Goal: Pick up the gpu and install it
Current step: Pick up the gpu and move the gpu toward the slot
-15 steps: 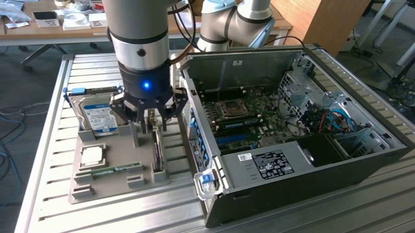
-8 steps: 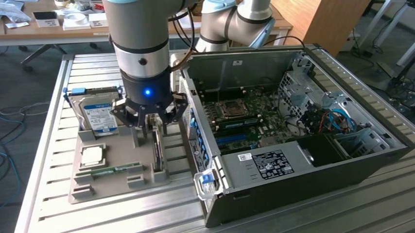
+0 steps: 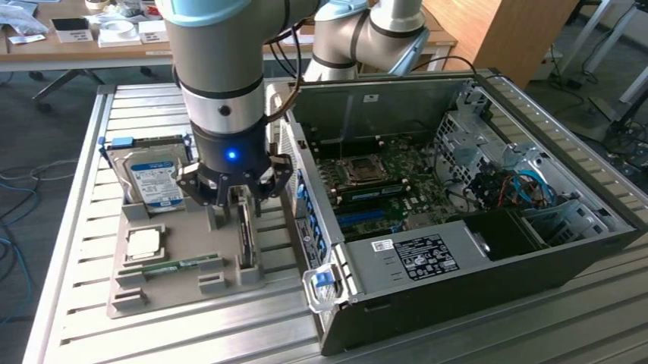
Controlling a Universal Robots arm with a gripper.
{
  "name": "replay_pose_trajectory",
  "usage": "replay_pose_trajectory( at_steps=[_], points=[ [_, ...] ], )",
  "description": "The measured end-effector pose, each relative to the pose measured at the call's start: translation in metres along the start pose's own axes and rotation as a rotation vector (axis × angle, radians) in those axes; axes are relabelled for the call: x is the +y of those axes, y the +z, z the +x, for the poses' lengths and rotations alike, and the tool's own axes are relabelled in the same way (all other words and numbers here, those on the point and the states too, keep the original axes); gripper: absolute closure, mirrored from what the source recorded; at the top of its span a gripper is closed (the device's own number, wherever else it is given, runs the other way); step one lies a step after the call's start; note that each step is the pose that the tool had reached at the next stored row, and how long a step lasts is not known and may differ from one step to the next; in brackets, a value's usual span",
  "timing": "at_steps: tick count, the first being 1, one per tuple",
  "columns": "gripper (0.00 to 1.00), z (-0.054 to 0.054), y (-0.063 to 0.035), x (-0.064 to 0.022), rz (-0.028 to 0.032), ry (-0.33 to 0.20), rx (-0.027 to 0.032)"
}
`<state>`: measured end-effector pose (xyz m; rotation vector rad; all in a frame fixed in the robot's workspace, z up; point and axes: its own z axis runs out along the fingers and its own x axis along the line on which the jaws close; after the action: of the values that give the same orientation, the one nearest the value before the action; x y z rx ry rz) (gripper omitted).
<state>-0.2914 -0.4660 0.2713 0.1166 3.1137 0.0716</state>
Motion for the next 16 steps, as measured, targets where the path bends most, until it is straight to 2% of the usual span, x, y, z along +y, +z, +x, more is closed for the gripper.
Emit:
replay_pose_trajectory(
  at_steps=[3,10,12,16],
  points=[
    [0.53,0.0,0.0034,-0.0001,0.0,0.0,-0.0001],
    [0.53,0.0,0.0036,-0.0002,0.0001,0.0,0.0],
    [0.53,0.0,0.0113,-0.0006,0.0002,0.0,0.0001],
    [0.53,0.0,0.0159,-0.0007,-0.0001,0.0,0.0]
  ],
)
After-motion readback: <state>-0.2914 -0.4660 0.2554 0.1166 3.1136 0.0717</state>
